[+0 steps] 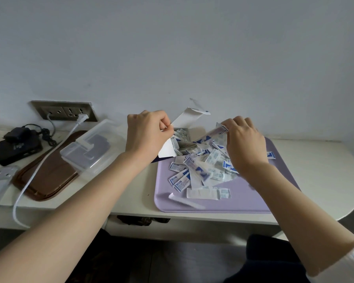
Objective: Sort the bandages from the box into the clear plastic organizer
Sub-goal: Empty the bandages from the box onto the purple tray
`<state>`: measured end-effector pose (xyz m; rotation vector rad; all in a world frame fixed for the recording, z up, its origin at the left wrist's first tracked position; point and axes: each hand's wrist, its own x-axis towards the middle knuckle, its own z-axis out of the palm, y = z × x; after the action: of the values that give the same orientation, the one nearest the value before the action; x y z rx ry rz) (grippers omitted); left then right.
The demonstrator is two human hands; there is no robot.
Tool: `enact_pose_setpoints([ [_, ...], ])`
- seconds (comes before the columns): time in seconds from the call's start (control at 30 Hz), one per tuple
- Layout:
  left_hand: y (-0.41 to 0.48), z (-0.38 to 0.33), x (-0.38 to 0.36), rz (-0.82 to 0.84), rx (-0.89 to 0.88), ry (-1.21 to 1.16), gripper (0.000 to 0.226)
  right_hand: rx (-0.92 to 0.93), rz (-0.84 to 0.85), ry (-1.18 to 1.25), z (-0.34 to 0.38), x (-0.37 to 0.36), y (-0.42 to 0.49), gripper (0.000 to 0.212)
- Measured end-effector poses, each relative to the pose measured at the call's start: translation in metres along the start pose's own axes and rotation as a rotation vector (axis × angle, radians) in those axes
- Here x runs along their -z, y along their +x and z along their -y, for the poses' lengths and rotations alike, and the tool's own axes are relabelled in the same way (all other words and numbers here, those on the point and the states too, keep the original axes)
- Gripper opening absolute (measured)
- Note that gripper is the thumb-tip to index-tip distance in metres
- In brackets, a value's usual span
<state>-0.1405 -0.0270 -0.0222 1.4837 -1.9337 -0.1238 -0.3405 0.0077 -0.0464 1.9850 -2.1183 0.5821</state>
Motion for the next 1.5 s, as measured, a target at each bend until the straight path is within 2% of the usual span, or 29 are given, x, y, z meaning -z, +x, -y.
enact_pose_setpoints([
  [0.1, -0.002, -0.004, -0.002, 0.006, -0.005, -0.016, 0.013, 0.027, -0.008, 0.182, 0.012, 0.007, -0.003, 0.063],
  [0.2, -0.004, -0.008, -0.003, 0.004, -0.010, -0.029, 0.014, 0.110, 0.001, 0.340, 0.024, 0.005, -0.006, 0.057],
  [0.3, -0.005, -0.013, -0.006, 0.001, -0.017, -0.047, 0.015, 0.237, 0.085, 0.271, 0.031, -0.001, -0.009, 0.043],
  [0.43, -0.007, -0.020, -0.009, 0.019, -0.036, -0.062, 0.013, 0.188, 0.345, 0.124, 0.029, -0.008, -0.011, 0.029],
  [0.5, -0.007, -0.021, -0.011, 0.021, -0.054, -0.057, 0.013, 0.164, 0.366, 0.071, 0.024, -0.014, -0.011, 0.022],
  [0.6, -0.006, -0.020, -0.012, 0.026, -0.069, -0.030, 0.014, 0.093, 0.314, 0.090, 0.015, -0.017, -0.007, 0.008],
  [0.77, 0.002, -0.010, -0.009, 0.021, -0.051, 0.034, 0.020, 0.003, 0.209, 0.225, 0.010, -0.005, -0.003, 0.033],
  [0.93, 0.007, 0.000, -0.007, 0.009, -0.013, 0.103, 0.017, -0.050, -0.013, 0.356, 0.001, -0.001, 0.003, 0.026],
  [1.0, 0.008, 0.001, -0.005, 0.004, -0.004, 0.126, 0.017, -0.093, -0.060, 0.318, -0.005, 0.001, 0.005, 0.019],
  [1.2, 0.010, -0.002, -0.002, -0.018, -0.003, 0.136, 0.016, -0.179, -0.080, 0.172, -0.019, 0.002, 0.008, 0.026],
  [1.3, 0.010, -0.007, -0.003, -0.015, -0.008, 0.107, 0.019, -0.141, -0.061, 0.134, -0.018, -0.001, 0.006, 0.019],
  [1.5, 0.006, -0.018, -0.009, 0.007, -0.012, 0.018, 0.020, -0.051, -0.051, 0.167, -0.007, -0.004, 0.005, 0.035],
])
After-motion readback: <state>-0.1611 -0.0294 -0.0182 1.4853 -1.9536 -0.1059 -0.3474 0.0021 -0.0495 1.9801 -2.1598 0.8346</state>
